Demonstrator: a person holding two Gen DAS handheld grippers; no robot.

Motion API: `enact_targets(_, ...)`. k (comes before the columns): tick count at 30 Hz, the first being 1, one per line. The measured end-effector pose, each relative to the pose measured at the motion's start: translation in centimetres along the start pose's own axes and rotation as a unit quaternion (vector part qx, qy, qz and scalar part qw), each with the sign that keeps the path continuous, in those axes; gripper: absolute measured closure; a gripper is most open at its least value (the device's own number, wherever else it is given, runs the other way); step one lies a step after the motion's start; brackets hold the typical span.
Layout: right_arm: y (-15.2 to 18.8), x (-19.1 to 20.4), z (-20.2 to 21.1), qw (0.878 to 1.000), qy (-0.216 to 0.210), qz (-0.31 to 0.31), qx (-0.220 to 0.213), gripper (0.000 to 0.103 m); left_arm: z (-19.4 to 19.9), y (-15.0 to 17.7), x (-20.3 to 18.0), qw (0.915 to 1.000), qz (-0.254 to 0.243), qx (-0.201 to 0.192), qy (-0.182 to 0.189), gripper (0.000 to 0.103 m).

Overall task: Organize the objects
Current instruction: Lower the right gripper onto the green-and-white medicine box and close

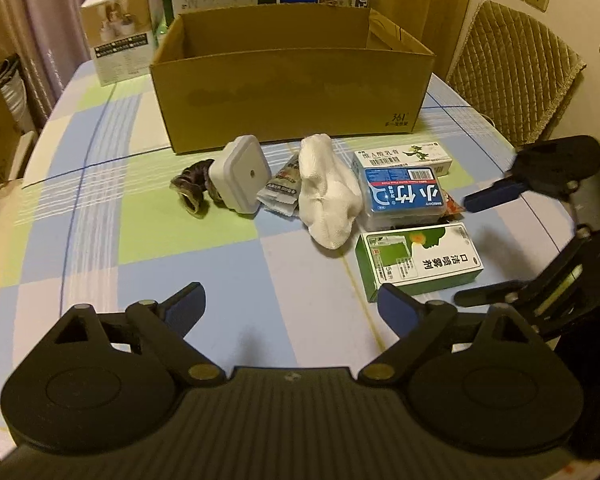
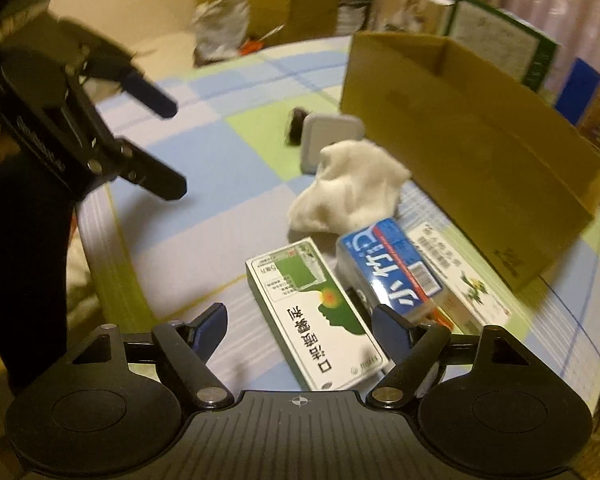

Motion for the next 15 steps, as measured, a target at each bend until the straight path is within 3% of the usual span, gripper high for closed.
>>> enact_targets(9, -0.3, -1.5, -4.1, 0.998, -0.019, 0.037, 0.053, 0.038, -2.0, -0.5, 0.0, 0.9998, -0.015, 0.009, 0.009, 0.012)
enact_targets(15, -0.1, -0.8, -3.3, 0.998, -0.015, -0.004, 0.064, 0.049, -2.7, -0.6, 0.5, 0.9998, -0.009, 0.012, 0.012, 0.012)
Point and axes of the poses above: each gripper's, at about its wrist camera, not at the fingertips, and z roughly against the way its jaws point, x to its left, y to its underside, the point moved 7 cm from there along -z, roughly the way its jaws point, and after that the axes turned 7 degrees about -y, right-handed, at the moved point
